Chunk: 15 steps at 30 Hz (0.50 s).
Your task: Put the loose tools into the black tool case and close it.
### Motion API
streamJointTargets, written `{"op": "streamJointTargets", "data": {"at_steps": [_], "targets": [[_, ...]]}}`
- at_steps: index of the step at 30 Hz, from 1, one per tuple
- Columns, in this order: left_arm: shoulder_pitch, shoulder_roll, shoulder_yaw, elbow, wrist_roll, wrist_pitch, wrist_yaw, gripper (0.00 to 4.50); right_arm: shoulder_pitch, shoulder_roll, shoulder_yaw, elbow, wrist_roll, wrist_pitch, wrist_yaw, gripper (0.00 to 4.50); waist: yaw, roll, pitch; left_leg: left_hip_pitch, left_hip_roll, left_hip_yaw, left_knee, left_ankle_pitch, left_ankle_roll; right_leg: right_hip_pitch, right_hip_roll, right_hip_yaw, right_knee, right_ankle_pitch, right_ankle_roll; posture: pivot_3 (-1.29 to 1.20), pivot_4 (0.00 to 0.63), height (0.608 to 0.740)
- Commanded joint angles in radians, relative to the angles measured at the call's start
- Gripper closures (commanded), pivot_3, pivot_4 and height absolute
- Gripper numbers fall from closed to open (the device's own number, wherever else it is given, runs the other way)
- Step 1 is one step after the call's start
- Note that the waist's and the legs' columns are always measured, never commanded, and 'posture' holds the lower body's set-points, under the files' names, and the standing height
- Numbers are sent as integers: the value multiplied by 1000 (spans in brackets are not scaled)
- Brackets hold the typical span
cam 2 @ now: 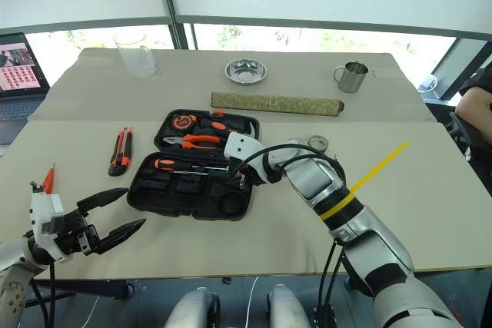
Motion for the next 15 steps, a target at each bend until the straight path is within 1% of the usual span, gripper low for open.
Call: {"op": "streamJointTargets", "data": {"at_steps": [1,2,7,9,10,13,15], "targets": [[1,-4,16,11,3,-41,-8,0,-32,19,-30,23,-10,-81,9,1897,-1,0,0,0,0,0,0,0,0,0,0,0,0,0,0,0,150,740],[-1,-7,17,32,8,-53,-15,0,-45,22,-45,35,2,-110,30,1514,-1,0,0,0,0,0,0,0,0,0,0,0,0,0,0,0,150,740],[-17,-9,13,105,20,-100,-39,0,-70,-4,-102,23,99,-107,192,1514,-5,0,0,-1,0,0,-1,0,0,-1,0,0,0,0,0,0,150,740],[-32,-8,11,127,24,-118,-42,0,-76,-3,-124,25,123,-109,220,1514,-5,0,0,-1,0,0,-1,0,0,-1,0,0,-1,0,0,0,150,740],[-38,-9,10,137,27,-127,-43,0,-77,5,-133,34,123,-114,211,1514,-4,0,0,-1,0,0,0,0,0,-1,0,0,-1,0,0,0,150,740],[-47,-11,11,155,28,-145,-41,0,-71,66,-153,86,98,-170,128,2281,-4,0,0,0,0,0,0,0,0,-1,0,0,0,0,0,0,150,740],[-42,-14,10,156,29,-149,-39,0,-51,107,-153,101,89,-202,92,2888,-8,0,0,0,1,0,0,0,0,-1,0,0,0,0,0,0,150,740]]}}
